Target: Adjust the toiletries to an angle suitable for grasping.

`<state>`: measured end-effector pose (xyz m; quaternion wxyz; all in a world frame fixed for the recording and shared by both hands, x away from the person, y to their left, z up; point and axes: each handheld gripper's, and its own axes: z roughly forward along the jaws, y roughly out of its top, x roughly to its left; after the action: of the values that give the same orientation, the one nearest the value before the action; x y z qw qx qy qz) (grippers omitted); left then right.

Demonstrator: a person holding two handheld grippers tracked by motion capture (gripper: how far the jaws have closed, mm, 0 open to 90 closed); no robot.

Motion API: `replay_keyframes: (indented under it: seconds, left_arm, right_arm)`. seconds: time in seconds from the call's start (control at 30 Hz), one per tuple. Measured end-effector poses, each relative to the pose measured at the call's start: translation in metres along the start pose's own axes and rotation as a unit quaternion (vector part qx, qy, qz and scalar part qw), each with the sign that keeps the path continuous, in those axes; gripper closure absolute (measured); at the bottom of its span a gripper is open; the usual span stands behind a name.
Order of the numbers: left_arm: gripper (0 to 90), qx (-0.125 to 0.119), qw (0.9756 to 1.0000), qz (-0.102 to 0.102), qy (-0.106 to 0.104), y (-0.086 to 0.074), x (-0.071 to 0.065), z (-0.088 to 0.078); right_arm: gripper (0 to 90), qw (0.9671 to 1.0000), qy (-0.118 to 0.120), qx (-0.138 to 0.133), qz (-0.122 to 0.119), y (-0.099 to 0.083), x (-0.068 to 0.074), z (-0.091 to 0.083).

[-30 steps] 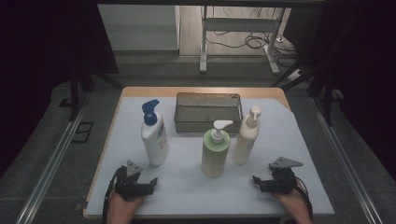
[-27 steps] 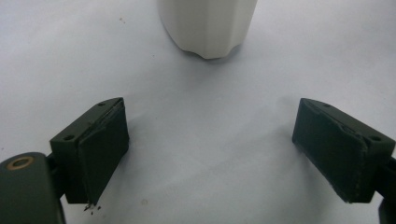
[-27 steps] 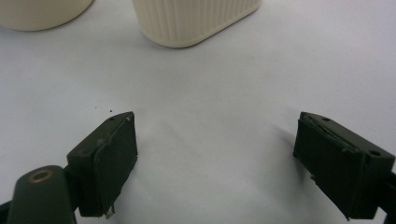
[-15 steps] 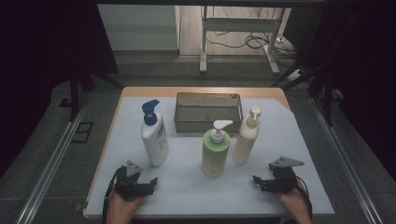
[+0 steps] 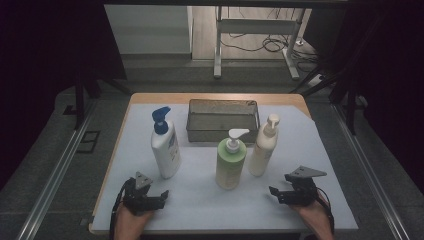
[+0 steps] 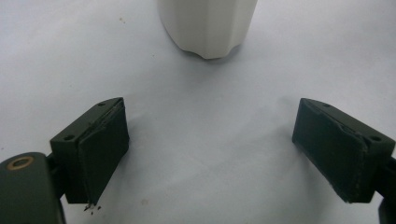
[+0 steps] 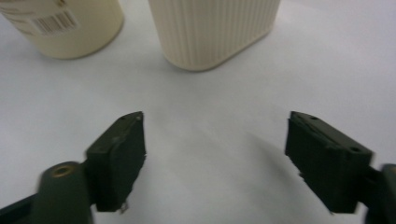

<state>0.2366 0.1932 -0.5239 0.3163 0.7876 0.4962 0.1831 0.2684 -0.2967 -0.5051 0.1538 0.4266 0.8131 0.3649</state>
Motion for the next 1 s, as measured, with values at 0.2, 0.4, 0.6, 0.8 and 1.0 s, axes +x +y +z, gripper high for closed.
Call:
replay_keyframes:
  seconds: [0.2, 0.4, 0.6, 0.8, 1.0]
  left_arm:
    - [10.6, 0.0, 1.0, 0.0, 0.0, 0.0, 0.0, 0.0]
    - [10.6, 0.0, 1.0, 0.0, 0.0, 0.0, 0.0, 0.0]
    - [10.6, 0.0, 1.0, 0.0, 0.0, 0.0, 0.0, 0.0]
    - [10.6, 0.0, 1.0, 0.0, 0.0, 0.0, 0.0, 0.0]
    - [10.6, 0.0, 1.0, 0.0, 0.0, 0.0, 0.0, 0.0]
  right_arm:
    - [36.2, 0.9998, 0.01, -0.008, -0.013, 0.006, 0.006, -0.003]
    - [48.2, 0.9994, 0.033, -0.009, -0.008, 0.011, 0.008, -0.003]
    - [63.2, 0.9989, 0.035, -0.03, -0.011, 0.018, 0.013, -0.005]
    - [77.7, 0.9982, 0.039, -0.046, -0.008, 0.026, 0.019, -0.007]
    - [88.3, 0.9983, 0.039, -0.036, -0.022, 0.034, 0.029, 0.002]
